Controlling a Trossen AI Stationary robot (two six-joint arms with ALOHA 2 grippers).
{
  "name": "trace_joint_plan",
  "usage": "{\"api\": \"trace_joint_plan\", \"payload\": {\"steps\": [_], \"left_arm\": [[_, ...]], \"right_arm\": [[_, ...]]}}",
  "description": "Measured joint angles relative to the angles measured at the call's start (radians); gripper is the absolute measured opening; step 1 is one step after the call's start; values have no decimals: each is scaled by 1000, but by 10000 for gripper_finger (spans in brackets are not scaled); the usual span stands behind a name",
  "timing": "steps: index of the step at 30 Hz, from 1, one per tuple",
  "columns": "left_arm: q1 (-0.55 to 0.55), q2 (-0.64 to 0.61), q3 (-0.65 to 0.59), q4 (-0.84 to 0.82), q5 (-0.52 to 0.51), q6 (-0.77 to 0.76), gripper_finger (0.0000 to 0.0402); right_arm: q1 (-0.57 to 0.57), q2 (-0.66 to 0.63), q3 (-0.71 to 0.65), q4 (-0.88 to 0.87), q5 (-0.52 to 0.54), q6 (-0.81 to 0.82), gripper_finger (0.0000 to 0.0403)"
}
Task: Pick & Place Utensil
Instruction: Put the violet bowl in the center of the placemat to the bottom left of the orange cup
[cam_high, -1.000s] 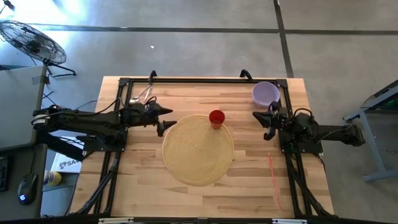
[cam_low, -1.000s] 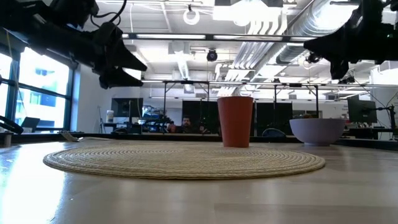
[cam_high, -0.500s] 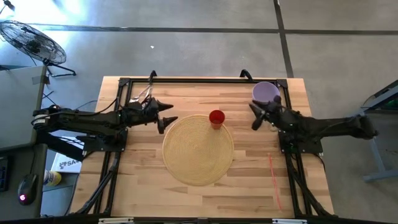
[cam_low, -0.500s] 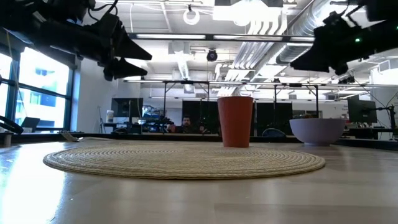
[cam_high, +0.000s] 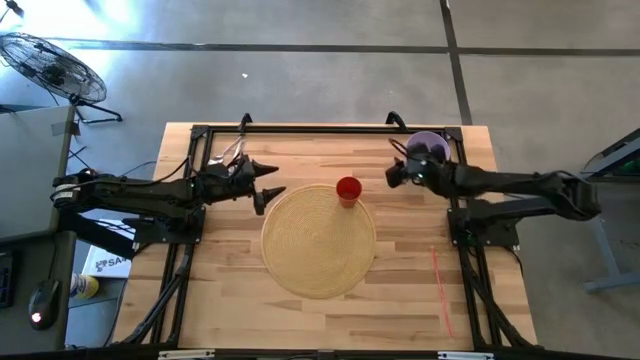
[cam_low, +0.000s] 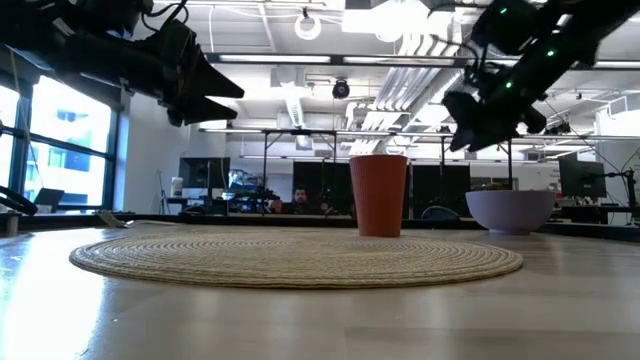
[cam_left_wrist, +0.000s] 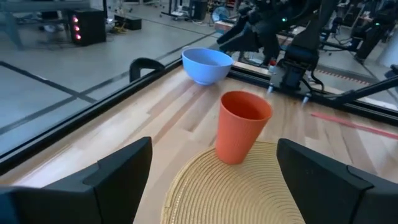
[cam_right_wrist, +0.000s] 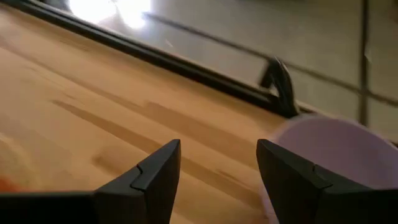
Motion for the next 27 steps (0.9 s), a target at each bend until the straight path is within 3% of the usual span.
{"api": "trace_joint_plan", "payload": {"steps": [5, 13, 27], "left_arm": [[0, 0, 0, 0, -50, 0, 340], [0, 0, 0, 0, -53, 0, 340], [0, 0, 0, 0, -52, 0, 340]], "right_arm": [[-95, 103, 49, -87, -33, 92, 197], [-225, 195, 52, -94, -132, 99, 174], [-281, 292, 51, -93, -210, 98, 142]]}}
